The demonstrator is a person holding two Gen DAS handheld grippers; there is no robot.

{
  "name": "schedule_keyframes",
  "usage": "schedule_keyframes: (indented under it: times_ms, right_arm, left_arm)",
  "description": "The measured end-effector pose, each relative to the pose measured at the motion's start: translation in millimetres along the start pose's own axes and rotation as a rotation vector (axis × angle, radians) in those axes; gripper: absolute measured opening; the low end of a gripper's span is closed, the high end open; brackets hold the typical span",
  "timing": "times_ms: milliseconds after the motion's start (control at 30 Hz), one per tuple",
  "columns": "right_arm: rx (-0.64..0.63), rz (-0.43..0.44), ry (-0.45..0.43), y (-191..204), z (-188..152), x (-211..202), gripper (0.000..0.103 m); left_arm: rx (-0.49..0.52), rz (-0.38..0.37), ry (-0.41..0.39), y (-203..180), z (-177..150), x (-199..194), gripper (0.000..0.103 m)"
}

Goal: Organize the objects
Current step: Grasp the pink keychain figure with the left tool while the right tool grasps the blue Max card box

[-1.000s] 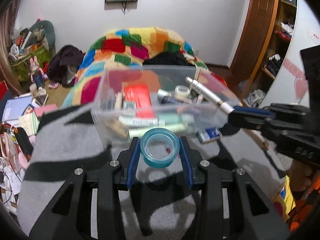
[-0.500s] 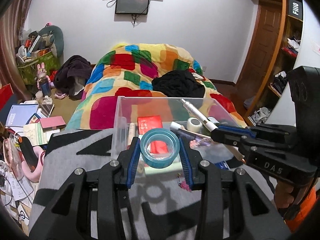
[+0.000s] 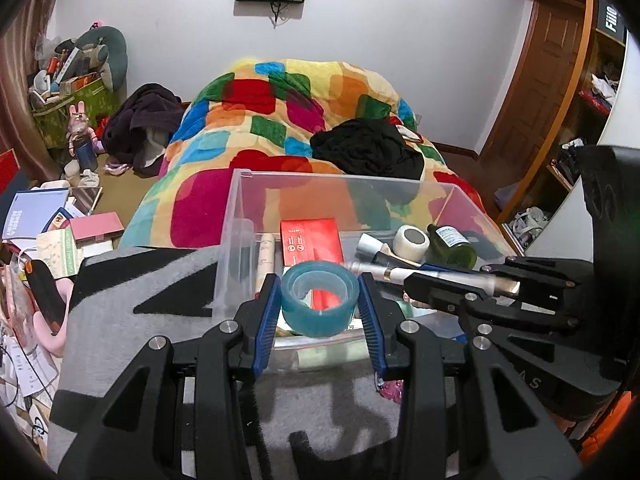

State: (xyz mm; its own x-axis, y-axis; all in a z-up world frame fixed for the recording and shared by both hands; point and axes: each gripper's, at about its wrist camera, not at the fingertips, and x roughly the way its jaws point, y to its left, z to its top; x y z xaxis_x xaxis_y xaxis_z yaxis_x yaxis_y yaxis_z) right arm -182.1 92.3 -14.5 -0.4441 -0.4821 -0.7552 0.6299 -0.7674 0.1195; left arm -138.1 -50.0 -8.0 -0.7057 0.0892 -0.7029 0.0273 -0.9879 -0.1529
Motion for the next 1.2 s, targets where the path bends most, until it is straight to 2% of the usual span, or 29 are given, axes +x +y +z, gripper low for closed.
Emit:
schedule_keyframes:
  times_ms: [167,367,467,600,700,933,1033,1100,1200]
  right_arm:
    - [-0.004,-0.015,0.007,-2.5,-0.3,-2.9,0.01]
    - [-0.004,-0.003,-0.026,-7.5,-0.9,-27.2,0.014]
    - [-0.002,-0.005,-0.064,-10.9,-4.7,-47.2,0.021]
    - [0.018,-0.02,-0.089,-18.5,-14.5,-66.2,0.035]
    - [0.036,-0.041,-0.087,-25.2,-25.1,-74.9,0.039]
    - [0.086,-0.073,-0.028,-39.2,-55.2,-70.4,0.048]
    - [0.102,-0.089,0.016,-43.2,-66.8,-57.9,0.049]
    - [0.097,-0.131,0.043,-42.6,-73.0,-47.3,0.049]
    - [0.085,-0.112,0.084,-37.5,-78.4,-33.6,0.049]
  left_arm:
    - [-0.002,-0.017,0.031,-0.7,0.2,4.8,0.039]
    - [-0.006,-0.03,0.006,-1.9,0.5,-11.9,0.045]
    - [0.008,-0.024,-0.023,-6.5,-0.4,-26.8,0.052]
    - [0.029,-0.022,-0.044,-12.6,-4.8,-40.4,0.062]
    - [0.046,-0.022,-0.041,-17.5,-12.1,-46.3,0.066]
    - [0.097,-0.029,0.037,-29.7,-36.0,-32.7,0.067]
    - [0.11,-0.034,0.1,-34.8,-46.1,-14.3,0.067]
    - [0.118,-0.043,0.139,-38.7,-52.5,-2.7,0.067]
    - [0.131,-0.04,0.178,-42.7,-57.9,9.4,0.067]
